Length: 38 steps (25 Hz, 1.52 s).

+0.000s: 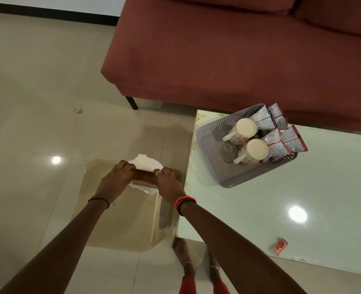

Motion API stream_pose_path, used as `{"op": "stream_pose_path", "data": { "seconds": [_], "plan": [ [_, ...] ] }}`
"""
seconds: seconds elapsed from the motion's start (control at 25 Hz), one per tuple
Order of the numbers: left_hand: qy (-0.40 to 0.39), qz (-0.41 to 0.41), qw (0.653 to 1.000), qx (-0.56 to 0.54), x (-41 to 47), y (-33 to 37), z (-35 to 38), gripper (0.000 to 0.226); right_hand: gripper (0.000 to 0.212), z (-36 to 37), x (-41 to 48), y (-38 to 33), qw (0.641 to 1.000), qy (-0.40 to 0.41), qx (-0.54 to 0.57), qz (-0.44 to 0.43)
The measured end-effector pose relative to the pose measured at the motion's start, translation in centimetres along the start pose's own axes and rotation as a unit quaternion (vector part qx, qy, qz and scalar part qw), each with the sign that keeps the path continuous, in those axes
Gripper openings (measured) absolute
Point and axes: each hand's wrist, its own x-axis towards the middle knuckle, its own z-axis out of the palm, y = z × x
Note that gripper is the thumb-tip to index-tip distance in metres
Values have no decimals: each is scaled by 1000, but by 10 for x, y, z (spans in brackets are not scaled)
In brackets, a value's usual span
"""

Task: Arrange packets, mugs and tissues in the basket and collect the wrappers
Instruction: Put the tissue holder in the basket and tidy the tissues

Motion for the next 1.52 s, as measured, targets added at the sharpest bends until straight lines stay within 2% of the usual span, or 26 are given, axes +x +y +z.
{"op": "stream_pose_path", "data": {
  "seconds": [0.28, 0.6, 0.84, 1.0, 1.24, 1.52],
  "plan": [
    [9, 48, 999, 2, 7, 23, -22, 40, 49, -23, -13, 7, 998, 36, 45, 4],
    [19, 151, 987, 43, 47, 96, -45, 40, 47, -76, -35, 52, 989, 115, 83, 30],
    [11, 217, 975, 33, 76, 171, -28, 41, 49, -106, -63, 105, 976, 182, 83, 83],
    [-16, 259, 965, 35, 94, 208, -9, 42, 41, -112, -77, 134, 961, 210, 106, 144],
    [-57, 299, 949, 88, 127, 240, 20, 43, 34, -103, -76, 161, 944, 203, 139, 218],
    [-70, 326, 938, 98, 164, 247, 55, 45, 48, -88, -48, 189, 940, 171, 145, 257]
  ]
}}
